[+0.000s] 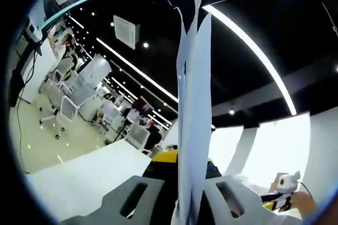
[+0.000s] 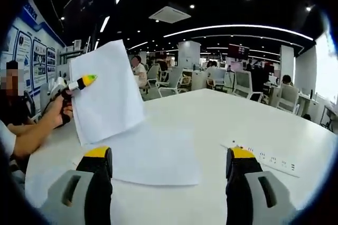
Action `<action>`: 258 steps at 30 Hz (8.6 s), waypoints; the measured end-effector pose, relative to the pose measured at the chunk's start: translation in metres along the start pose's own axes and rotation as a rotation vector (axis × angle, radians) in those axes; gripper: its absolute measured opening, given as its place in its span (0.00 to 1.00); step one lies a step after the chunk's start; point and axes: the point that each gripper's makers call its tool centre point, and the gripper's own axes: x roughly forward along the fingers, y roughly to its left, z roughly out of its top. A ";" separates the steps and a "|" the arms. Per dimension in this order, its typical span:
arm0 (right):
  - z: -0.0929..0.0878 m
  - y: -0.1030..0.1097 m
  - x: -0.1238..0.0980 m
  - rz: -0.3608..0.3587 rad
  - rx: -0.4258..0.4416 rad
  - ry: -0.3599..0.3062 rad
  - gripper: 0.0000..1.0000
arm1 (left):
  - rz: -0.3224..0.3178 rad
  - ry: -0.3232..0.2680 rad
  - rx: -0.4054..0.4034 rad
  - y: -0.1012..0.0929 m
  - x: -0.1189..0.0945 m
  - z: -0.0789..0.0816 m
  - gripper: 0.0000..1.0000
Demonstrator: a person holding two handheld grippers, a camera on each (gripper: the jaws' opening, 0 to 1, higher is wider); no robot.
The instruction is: Organize the stack of printing papers by aligning and flattening the scattered papers on the table
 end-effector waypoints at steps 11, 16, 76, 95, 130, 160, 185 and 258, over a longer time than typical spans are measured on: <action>-0.002 -0.004 -0.001 -0.002 0.018 0.000 0.84 | -0.020 0.000 0.013 -0.006 0.000 0.002 0.06; 0.001 0.003 -0.001 0.024 0.021 -0.013 0.84 | -0.034 -0.003 0.038 -0.010 0.001 0.004 0.06; -0.055 -0.018 0.027 -0.050 0.072 0.126 0.85 | -0.005 -0.015 0.015 -0.002 -0.002 0.008 0.06; -0.073 -0.019 0.036 -0.051 0.094 0.154 0.85 | -0.003 -0.015 0.018 -0.003 -0.003 0.008 0.06; -0.090 -0.011 0.053 -0.039 0.095 0.179 0.86 | -0.009 -0.040 0.004 -0.005 -0.004 0.016 0.06; -0.089 -0.013 0.070 -0.089 0.060 0.168 0.85 | -0.005 -0.038 0.000 -0.003 -0.003 0.016 0.06; -0.083 0.005 0.083 -0.052 0.036 0.105 0.53 | -0.006 -0.035 -0.008 -0.003 -0.004 0.013 0.06; 0.013 -0.039 -0.018 -0.070 0.468 -0.112 0.00 | 0.006 0.015 -0.043 0.002 -0.001 -0.006 0.06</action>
